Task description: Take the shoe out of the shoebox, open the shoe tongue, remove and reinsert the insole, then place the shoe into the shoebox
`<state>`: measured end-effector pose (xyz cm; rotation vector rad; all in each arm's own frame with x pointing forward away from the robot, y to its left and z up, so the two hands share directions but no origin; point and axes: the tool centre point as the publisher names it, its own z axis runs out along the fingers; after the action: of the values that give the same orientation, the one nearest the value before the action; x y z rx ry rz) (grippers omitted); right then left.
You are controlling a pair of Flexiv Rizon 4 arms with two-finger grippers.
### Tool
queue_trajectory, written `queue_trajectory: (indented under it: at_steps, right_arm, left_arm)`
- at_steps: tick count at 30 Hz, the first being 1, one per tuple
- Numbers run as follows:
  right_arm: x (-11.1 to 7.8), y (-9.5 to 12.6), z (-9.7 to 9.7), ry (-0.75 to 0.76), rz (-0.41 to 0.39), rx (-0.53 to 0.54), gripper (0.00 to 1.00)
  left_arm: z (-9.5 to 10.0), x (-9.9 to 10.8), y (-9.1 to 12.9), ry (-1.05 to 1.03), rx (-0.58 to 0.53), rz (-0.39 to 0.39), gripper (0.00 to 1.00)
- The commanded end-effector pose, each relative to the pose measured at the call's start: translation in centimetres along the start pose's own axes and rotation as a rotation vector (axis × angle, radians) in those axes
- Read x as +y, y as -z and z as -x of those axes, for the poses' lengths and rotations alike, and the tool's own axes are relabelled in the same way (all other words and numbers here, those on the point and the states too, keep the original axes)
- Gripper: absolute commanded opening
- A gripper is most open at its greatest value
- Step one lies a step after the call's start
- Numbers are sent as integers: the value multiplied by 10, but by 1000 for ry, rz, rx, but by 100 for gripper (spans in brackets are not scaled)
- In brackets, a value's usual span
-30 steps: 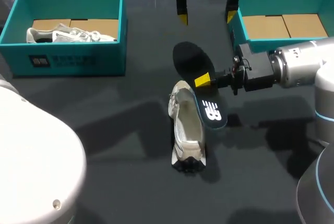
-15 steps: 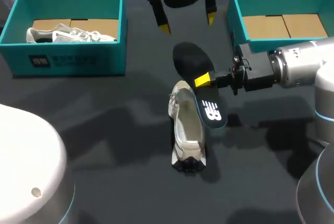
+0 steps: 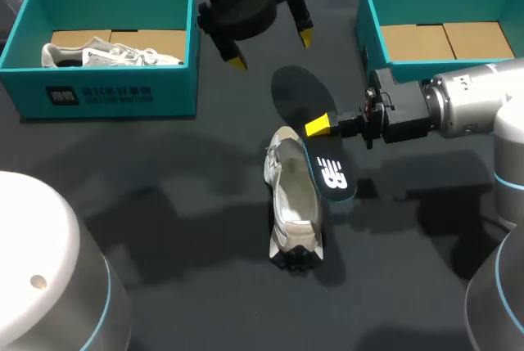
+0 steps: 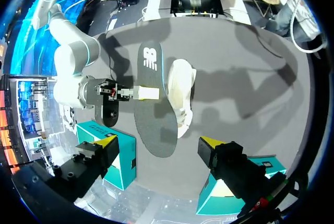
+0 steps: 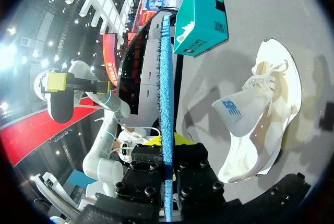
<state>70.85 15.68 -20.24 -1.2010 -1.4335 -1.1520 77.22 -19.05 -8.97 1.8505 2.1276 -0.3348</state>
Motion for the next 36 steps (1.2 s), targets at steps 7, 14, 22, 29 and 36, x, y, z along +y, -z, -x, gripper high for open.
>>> queue_trajectory:
  at_steps: [7,14,22,29,36]
  right_arm:
    - [-1,-1,0,0,2,-1,0]
    - [-1,-1,0,0,2,-1,0]
    - [-1,-1,0,0,2,-1,0]
    - [-1,-1,0,0,2,-1,0]
    - [-1,-1,0,0,2,-1,0]
  left_arm:
    - [-8,1,-2,-3,-306,-2,100]
    - [-11,0,-3,8,-331,6,100]
    - [-30,-5,-17,60,-468,39,100]
    - [-45,-7,-23,76,-638,42,100]
    - [-45,-7,-23,76,-638,42,100]
